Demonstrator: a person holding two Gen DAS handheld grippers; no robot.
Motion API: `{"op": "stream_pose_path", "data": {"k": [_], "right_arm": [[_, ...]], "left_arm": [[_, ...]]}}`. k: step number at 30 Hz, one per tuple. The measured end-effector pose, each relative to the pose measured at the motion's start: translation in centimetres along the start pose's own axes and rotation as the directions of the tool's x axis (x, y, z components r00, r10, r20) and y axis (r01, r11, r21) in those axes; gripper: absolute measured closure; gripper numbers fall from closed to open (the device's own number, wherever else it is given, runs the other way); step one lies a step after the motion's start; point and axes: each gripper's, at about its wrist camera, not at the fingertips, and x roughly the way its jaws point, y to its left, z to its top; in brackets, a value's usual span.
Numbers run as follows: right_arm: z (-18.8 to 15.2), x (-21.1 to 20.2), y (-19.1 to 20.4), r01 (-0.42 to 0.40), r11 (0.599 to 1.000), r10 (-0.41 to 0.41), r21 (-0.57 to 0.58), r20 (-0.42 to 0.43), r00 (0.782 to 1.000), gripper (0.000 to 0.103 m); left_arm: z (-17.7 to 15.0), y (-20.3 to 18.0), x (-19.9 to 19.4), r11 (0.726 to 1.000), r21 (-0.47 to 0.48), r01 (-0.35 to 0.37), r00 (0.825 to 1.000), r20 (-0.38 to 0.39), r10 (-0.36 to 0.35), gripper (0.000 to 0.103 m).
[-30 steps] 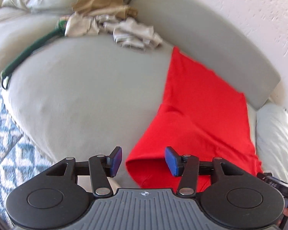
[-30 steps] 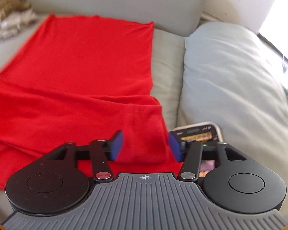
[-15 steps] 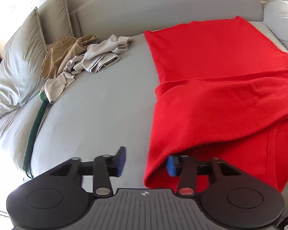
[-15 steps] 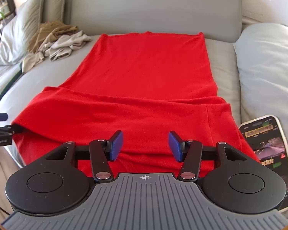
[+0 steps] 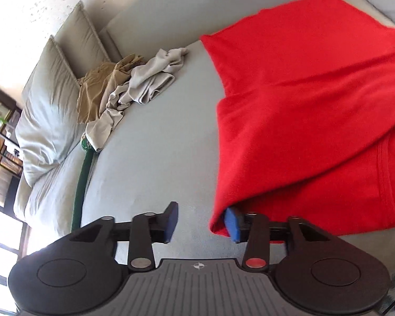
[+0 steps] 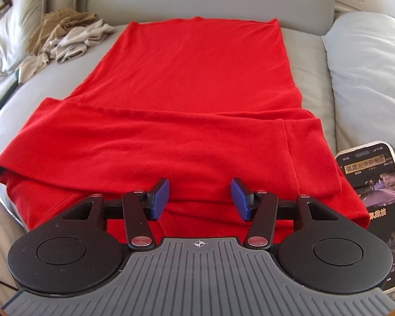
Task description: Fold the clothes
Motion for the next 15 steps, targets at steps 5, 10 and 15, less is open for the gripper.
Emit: {"op": "stream_pose_path", "data": {"k": [5,10,15], "right_arm": [[-0.2,-1.3,-0.2,-0.02,0.998,0.02,0.056,0.012,1.0,0.046],[0.4,-3.0,1.5,-0.061,0.998,0.06,0.017,0.066,0.996,0.046],[1.6,-1.5,4.1,-0.014,0.994,0.021,-0.108,0.067,0.998,0.054]], "left_arm": [[0.6,4.2,-1.8,0.954,-0.273,0.126,0.991,0.08,-0.108,0.055],[2.8,2.8,-0.7,0.889,-0.365,0.278,0.956,0.193,-0.22,0.06],[5.0,-1.4,2.3,0.887,-0.304,0.347,0.936,0.177,-0.306,0.087]]}}
